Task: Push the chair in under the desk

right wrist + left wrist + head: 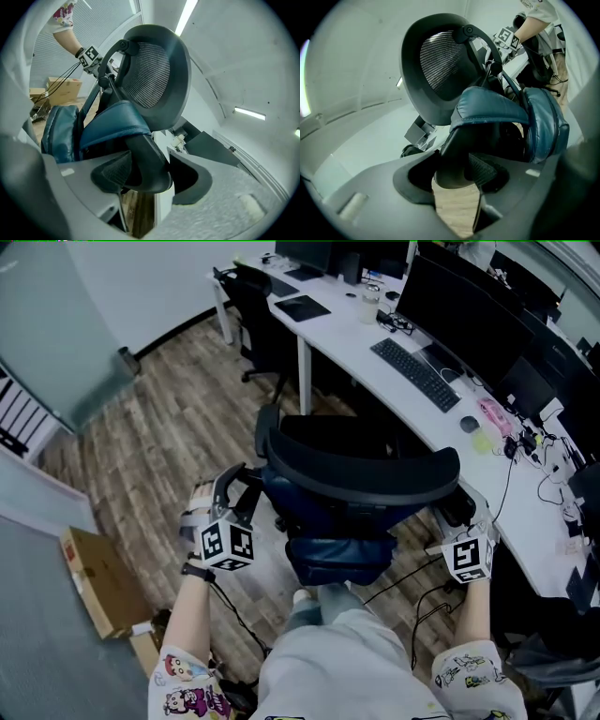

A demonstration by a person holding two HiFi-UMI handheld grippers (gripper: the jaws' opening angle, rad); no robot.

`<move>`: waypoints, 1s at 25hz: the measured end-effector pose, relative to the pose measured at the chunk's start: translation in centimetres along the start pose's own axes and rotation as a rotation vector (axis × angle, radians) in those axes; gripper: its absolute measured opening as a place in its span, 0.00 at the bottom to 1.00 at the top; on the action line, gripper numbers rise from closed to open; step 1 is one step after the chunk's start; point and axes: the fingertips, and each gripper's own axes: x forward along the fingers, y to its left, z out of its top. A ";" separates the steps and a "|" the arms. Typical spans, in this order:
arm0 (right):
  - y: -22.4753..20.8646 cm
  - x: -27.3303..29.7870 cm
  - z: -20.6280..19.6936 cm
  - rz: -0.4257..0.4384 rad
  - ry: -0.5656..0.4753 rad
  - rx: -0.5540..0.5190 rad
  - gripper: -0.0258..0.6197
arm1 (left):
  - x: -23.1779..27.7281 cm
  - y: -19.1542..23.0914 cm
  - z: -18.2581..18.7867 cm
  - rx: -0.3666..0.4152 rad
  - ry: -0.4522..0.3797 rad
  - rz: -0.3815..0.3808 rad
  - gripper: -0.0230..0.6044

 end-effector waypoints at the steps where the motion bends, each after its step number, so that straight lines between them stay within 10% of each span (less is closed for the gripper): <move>1: 0.1 0.0 0.1 -0.003 0.002 -0.002 0.43 | 0.0 0.1 -0.1 0.004 0.000 -0.004 0.41; 25: -3.4 4.7 -1.1 -0.087 0.048 0.043 0.42 | 9.4 3.9 1.0 0.053 -0.055 -0.062 0.40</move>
